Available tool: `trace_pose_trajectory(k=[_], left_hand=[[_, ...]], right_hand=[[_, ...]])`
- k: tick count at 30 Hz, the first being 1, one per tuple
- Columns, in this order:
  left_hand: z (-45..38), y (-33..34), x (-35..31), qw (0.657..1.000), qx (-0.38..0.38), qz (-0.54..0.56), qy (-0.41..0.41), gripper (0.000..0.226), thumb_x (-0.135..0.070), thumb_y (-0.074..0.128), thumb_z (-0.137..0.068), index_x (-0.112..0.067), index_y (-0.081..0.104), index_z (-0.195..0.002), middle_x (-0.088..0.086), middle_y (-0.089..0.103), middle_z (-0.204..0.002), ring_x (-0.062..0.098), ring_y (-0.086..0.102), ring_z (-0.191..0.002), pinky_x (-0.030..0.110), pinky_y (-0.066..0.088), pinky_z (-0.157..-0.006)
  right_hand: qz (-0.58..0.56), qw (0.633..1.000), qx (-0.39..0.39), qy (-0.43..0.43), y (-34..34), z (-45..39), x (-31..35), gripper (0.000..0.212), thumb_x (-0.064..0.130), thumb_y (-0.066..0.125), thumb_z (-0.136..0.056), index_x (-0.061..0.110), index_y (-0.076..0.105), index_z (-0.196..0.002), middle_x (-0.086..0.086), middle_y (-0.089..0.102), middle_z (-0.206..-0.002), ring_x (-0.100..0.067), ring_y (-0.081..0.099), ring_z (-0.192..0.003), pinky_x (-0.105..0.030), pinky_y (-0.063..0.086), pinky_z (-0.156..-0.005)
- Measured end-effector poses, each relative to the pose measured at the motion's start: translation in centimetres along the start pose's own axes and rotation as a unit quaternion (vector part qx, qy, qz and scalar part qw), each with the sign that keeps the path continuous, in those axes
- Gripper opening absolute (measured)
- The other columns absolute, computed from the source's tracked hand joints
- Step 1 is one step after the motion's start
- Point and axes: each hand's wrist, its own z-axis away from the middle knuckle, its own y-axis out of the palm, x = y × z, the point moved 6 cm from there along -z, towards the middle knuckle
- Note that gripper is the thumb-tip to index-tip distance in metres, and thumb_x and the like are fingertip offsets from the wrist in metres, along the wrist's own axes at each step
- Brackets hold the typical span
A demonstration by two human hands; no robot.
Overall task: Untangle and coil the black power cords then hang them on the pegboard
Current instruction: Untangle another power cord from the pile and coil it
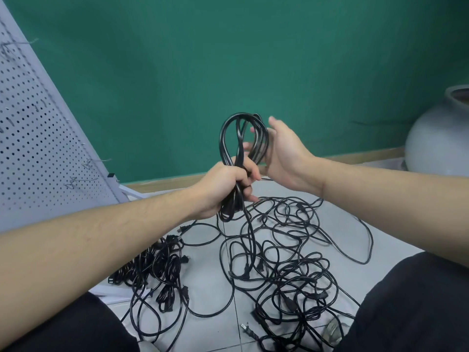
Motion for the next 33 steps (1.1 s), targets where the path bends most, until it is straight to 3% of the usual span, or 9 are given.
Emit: trace_pose_trajectory(k=[5,9,13,16,20,23,26,29,33], left_hand=[[-0.2,-1.3,-2.2,0.992,-0.065,0.082,0.065,0.04,0.014,0.037,-0.086,-0.011,0.064,-0.069,0.004,0.05,-0.066,0.016,0.046,-0.052,0.034,0.056,-0.058],[-0.4,-2.8,-2.9,0.985,-0.113,0.097,0.086,0.041,0.007,0.04,-0.089,-0.019,0.067,-0.072,0.003,0.046,-0.073,0.015,0.039,-0.054,0.033,0.033,-0.057],[-0.4,-4.2,-3.5,0.979,-0.169,0.079,0.084,0.034,0.002,0.04,-0.091,-0.018,0.065,-0.079,0.0,0.044,-0.07,0.015,0.037,-0.051,0.028,0.031,-0.054],[-0.3,-6.1,-3.6,0.967,-0.24,0.034,0.083,0.029,-0.009,0.046,-0.079,-0.025,0.07,-0.074,-0.001,0.044,-0.067,0.017,0.033,-0.055,0.036,0.03,-0.063],[-0.1,-8.8,-3.3,0.944,-0.323,-0.034,0.061,0.036,-0.009,0.044,-0.077,-0.028,0.074,-0.08,0.002,0.038,-0.072,0.015,0.029,-0.05,0.03,0.028,-0.059],[0.0,-10.3,-2.5,0.933,-0.351,-0.084,0.01,0.042,-0.008,0.041,-0.087,-0.028,0.075,-0.099,0.0,0.038,-0.072,0.015,0.032,-0.054,0.028,0.026,-0.051],[-0.1,-11.2,-1.9,0.934,-0.326,-0.143,-0.03,0.037,-0.011,0.043,-0.095,-0.03,0.074,-0.102,0.0,0.044,-0.077,0.018,0.041,-0.066,0.029,0.034,-0.059],[-0.6,-10.9,-0.6,0.94,-0.256,-0.212,-0.076,0.024,-0.025,0.057,-0.097,-0.027,0.074,-0.113,0.002,0.06,-0.116,0.026,0.057,-0.11,0.034,0.043,-0.092],[-0.4,-8.5,0.1,0.948,-0.178,-0.24,-0.107,0.021,-0.043,0.064,-0.095,-0.024,0.07,-0.101,0.0,0.052,-0.079,0.018,0.051,-0.068,0.027,0.037,-0.06]], right_hand=[[0.34,0.927,0.153,0.038,0.5,1.4,-3.0,0.037,-0.006,0.032,-0.088,0.019,0.058,-0.092,0.004,0.068,-0.087,-0.016,0.065,-0.095,-0.042,0.045,-0.098],[0.471,0.83,0.285,0.097,1.1,2.8,-5.7,0.016,0.021,0.057,-0.085,0.024,0.059,-0.101,0.006,0.071,-0.106,-0.012,0.063,-0.111,-0.032,0.044,-0.095],[0.435,0.84,0.27,0.182,0.8,3.1,-6.4,0.012,0.023,0.056,-0.102,0.014,0.051,-0.097,-0.001,0.054,-0.063,-0.025,0.069,-0.074,-0.025,0.053,-0.065],[0.469,0.83,0.239,0.184,0.1,2.8,-5.8,0.028,0.03,0.06,-0.1,0.017,0.05,-0.078,0.001,0.053,-0.058,-0.02,0.063,-0.063,-0.019,0.046,-0.052],[0.476,0.825,0.249,0.174,-0.6,2.8,-5.4,0.023,0.032,0.063,-0.099,0.017,0.053,-0.084,-0.007,0.075,-0.081,-0.022,0.072,-0.087,-0.037,0.053,-0.091],[0.45,0.84,0.271,0.138,-0.2,3.1,-4.3,0.017,0.025,0.058,-0.102,0.014,0.051,-0.091,-0.004,0.063,-0.065,-0.026,0.072,-0.081,-0.044,0.054,-0.097],[0.43,0.857,0.274,0.073,1.0,3.6,-3.0,0.01,0.02,0.054,-0.104,0.012,0.061,-0.105,0.003,0.044,-0.064,-0.014,0.049,-0.055,-0.035,0.055,-0.071],[0.422,0.876,0.232,-0.024,2.3,3.5,-1.8,0.018,0.024,0.053,-0.105,0.015,0.069,-0.104,0.004,0.048,-0.067,-0.011,0.04,-0.05,-0.025,0.043,-0.054],[0.423,0.887,0.145,-0.112,2.6,3.1,-0.3,0.02,0.03,0.06,-0.101,0.016,0.073,-0.093,-0.002,0.049,-0.053,-0.014,0.046,-0.043,-0.025,0.043,-0.046]])
